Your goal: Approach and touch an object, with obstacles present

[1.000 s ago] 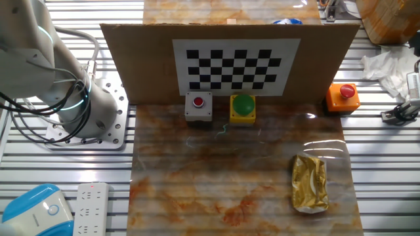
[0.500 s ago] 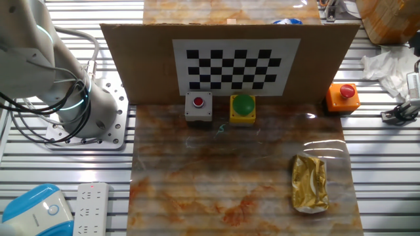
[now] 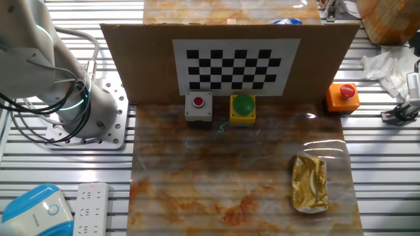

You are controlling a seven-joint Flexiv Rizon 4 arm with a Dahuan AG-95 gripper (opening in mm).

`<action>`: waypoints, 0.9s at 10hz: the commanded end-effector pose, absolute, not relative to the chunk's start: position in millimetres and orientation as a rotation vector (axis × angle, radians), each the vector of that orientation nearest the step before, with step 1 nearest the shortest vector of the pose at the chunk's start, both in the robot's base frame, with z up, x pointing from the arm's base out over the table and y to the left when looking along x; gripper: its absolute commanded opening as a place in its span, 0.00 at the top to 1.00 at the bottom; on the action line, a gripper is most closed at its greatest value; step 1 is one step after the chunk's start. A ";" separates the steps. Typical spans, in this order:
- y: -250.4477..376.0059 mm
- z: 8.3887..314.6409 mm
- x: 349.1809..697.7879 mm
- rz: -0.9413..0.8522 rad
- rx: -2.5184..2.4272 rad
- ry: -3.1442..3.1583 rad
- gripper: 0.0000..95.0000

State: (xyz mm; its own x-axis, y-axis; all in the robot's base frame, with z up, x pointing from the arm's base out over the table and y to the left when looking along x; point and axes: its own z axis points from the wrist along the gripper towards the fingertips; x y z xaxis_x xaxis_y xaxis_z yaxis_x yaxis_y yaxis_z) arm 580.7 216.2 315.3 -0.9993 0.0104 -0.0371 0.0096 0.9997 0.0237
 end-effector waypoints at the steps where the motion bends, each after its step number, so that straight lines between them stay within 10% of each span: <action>1: 216.2 315.7 580.2 0.073 0.007 3.127 1.00; 9: 216.2 315.7 580.2 0.143 0.076 3.216 1.00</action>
